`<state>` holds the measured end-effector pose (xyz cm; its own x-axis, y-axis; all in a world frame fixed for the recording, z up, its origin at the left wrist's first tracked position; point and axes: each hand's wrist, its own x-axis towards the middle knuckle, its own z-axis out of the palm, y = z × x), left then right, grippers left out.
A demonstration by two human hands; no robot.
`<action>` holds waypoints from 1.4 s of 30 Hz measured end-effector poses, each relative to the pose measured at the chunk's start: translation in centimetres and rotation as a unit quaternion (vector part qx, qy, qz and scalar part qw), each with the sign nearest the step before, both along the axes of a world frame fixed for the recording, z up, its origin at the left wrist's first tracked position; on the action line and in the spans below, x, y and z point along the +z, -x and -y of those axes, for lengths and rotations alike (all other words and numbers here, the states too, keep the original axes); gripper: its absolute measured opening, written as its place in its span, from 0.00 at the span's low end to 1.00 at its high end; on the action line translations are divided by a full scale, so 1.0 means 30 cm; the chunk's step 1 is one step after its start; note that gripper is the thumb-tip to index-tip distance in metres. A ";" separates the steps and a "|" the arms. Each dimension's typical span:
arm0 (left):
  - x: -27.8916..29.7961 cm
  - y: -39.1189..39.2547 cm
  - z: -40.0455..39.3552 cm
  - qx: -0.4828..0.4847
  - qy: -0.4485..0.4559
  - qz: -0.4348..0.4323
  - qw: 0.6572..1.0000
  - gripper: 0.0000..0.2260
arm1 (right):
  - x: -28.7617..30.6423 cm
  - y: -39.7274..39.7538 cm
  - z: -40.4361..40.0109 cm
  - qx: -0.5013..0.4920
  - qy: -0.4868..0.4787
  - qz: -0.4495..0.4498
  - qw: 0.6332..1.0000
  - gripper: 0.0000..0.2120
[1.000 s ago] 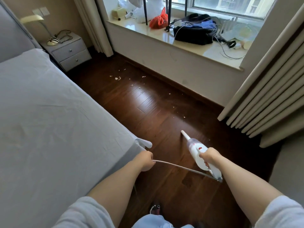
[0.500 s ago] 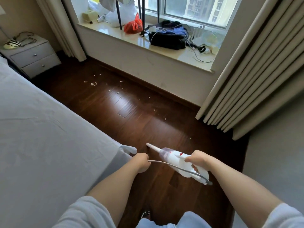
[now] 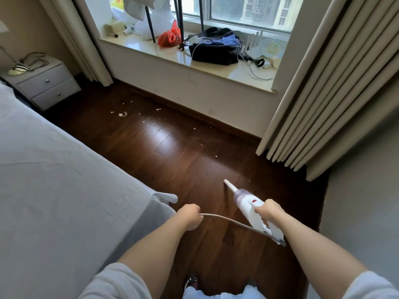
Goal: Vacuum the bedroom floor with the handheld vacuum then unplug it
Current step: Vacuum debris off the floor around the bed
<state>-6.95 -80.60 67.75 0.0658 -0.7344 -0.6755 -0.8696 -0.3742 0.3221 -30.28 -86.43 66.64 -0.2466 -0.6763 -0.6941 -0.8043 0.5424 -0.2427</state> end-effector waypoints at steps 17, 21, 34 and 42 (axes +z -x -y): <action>0.011 0.147 0.026 -0.038 0.010 0.002 0.999 0.12 | 0.040 0.154 -0.032 0.007 -0.025 0.048 0.999 0.23; 0.014 0.167 0.036 -0.039 0.011 0.012 0.999 0.12 | 0.022 0.147 -0.059 -0.003 -0.015 0.052 0.999 0.22; 0.009 0.135 -0.017 -0.002 -0.003 0.023 1.000 0.11 | 0.027 0.169 -0.045 -0.014 -0.001 0.028 1.000 0.14; 0.030 0.270 0.031 -0.056 0.003 0.013 0.998 0.14 | 0.116 0.244 -0.037 0.004 -0.013 0.054 0.998 0.18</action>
<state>-15.04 -81.53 68.65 0.0007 -0.7418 -0.6706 -0.9137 -0.2730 0.3011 -37.60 -85.31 70.13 -0.1640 -0.6594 -0.7337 -0.7785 0.5433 -0.3143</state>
